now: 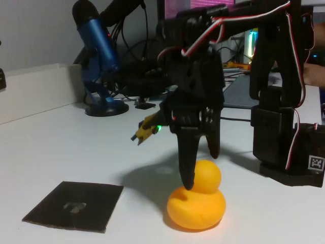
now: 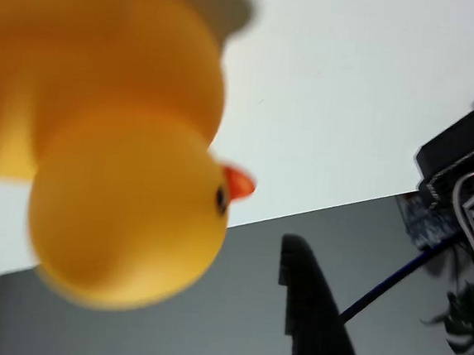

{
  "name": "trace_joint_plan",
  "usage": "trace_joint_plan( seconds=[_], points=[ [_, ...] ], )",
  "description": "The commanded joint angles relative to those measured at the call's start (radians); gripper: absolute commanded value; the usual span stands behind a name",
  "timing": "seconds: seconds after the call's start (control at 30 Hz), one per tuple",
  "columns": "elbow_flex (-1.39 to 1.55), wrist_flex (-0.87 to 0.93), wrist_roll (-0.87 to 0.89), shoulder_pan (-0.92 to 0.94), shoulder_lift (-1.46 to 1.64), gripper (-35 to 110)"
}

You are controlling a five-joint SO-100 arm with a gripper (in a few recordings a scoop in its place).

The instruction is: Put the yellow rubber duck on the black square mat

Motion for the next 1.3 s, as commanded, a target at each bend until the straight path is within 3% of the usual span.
trace_joint_plan(
  seconds=[0.0,1.27],
  points=[
    [0.000,-0.002,-0.012,-0.032,0.003,40],
    [-0.011,0.003,-0.011,-0.040,-0.078,40]
  ],
)
